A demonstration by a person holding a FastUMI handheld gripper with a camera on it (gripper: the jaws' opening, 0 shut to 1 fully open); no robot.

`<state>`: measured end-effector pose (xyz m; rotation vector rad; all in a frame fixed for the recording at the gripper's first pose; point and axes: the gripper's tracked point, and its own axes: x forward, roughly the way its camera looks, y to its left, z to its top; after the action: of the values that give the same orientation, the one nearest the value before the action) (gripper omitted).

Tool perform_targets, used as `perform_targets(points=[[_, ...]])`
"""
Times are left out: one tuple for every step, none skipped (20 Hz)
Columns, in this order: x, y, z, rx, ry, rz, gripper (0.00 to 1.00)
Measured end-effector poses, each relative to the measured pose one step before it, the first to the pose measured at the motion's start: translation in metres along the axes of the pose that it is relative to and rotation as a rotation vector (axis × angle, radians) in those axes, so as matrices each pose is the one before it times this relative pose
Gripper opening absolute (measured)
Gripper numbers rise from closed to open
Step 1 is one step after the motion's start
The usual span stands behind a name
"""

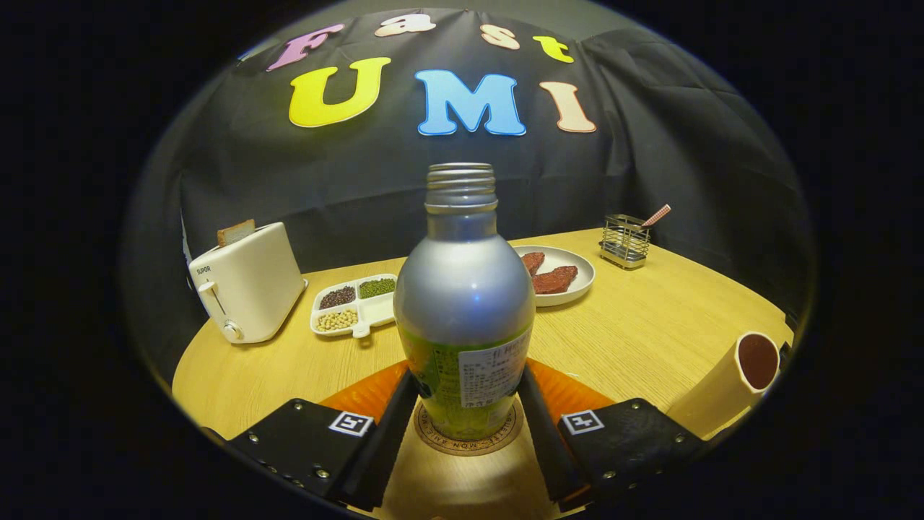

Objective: Take the bottle from table, then pour the juice into the cup, finally place the bottle on the coaster

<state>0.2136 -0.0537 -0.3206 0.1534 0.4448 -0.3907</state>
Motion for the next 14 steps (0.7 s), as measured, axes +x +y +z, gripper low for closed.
perform_targets(points=[[0.00053, -0.00037, -0.00261, -0.00508, 0.00616, -0.00161, 0.80], [-0.00144, 0.00020, -0.00104, -0.00446, 0.00588, -0.00449, 0.89], [-0.00241, -0.00029, -0.00038, -0.00477, -0.00312, -0.00108, 0.97], [-0.00303, 0.00071, 0.00141, 0.00067, -0.00292, 0.00182, 0.99], [-0.00236, -0.00015, 0.00007, 0.00206, -0.00368, 0.00019, 0.99], [-0.00476, 0.00003, 0.00206, 0.00262, -0.00473, 0.00557, 0.99], [-0.00494, 0.00016, 0.00190, 0.00280, -0.00686, 0.00548, 0.99], [-0.00777, -0.00056, 0.00548, 0.00193, -0.01401, 0.00183, 0.99], [-0.00725, -0.00278, 0.00611, 0.00159, -0.01263, 0.00137, 0.99], [-0.01026, -0.00151, 0.00720, -0.00080, -0.01481, 0.00257, 0.99], [-0.00911, -0.00244, 0.00744, -0.00198, -0.01578, 0.00554, 0.99], [-0.01072, -0.00135, 0.00875, -0.00362, -0.01718, 0.00749, 0.99], [-0.00973, -0.00106, 0.00970, -0.00552, -0.02042, 0.00923, 0.99], [-0.01017, -0.00088, 0.00919, -0.00566, -0.01553, 0.00888, 0.99]])
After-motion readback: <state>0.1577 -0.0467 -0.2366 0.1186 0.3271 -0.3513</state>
